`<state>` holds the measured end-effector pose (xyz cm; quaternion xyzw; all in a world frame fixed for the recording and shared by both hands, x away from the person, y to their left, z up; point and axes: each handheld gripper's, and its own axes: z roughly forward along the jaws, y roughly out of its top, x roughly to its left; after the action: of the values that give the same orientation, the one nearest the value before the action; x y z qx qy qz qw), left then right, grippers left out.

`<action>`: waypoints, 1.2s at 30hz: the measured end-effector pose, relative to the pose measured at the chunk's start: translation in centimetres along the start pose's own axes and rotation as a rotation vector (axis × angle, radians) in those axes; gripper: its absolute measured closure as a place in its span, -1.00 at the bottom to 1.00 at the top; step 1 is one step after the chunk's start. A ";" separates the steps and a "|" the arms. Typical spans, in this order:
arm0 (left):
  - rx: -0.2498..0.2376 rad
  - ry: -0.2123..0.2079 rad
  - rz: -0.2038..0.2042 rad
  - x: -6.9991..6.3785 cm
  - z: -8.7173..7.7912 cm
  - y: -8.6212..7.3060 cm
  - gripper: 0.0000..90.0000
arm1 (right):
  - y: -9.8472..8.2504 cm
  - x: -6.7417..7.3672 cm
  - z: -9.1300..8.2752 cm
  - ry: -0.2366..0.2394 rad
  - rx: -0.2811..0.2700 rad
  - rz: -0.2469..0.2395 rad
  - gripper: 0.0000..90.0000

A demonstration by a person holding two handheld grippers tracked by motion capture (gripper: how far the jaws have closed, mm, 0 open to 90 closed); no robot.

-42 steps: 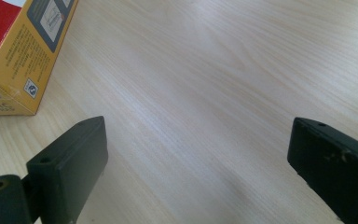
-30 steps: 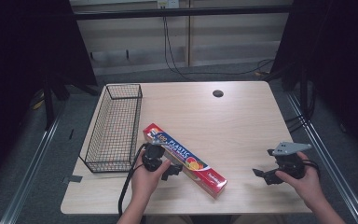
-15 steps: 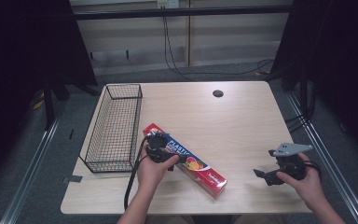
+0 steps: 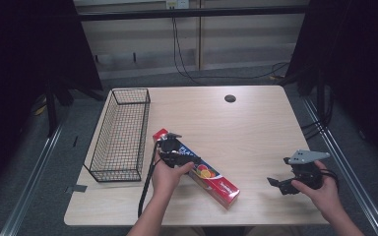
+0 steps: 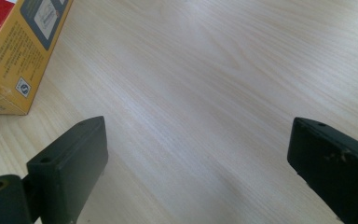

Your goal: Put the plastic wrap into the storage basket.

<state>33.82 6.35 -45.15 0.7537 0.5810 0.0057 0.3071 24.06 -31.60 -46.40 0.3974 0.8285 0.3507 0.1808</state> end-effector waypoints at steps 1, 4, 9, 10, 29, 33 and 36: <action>-0.001 0.004 -0.019 -0.2 0.1 0.2 -1.00 | 0.0 0.1 0.0 0.000 -0.004 -0.001 -0.89; 0.009 0.024 -0.039 -0.5 0.4 0.6 -1.00 | 0.1 0.1 0.0 0.002 -0.006 -0.002 -0.89; 0.008 0.050 -0.067 -0.9 0.9 1.1 -1.00 | 0.0 0.0 0.0 -0.002 -0.007 -0.001 -0.89; 0.009 0.055 -0.070 -1.0 1.0 1.1 -1.00 | 0.0 0.0 0.0 -0.001 -0.008 0.000 -0.89; 0.026 0.049 -0.101 -1.0 2.3 1.4 -0.97 | 0.1 0.0 0.1 -0.005 -0.001 0.001 -0.89; 0.017 0.048 -0.112 -1.0 2.4 1.4 -0.99 | 0.1 -0.1 0.2 -0.004 -0.003 0.004 -0.89; 0.019 0.045 -0.121 -1.1 2.6 1.4 -1.00 | 0.1 -0.1 0.2 -0.008 0.001 0.004 -0.89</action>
<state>35.63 4.05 -46.23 0.7197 0.6324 -0.0016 0.2867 24.26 -31.56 -46.47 0.4006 0.8272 0.3488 0.1832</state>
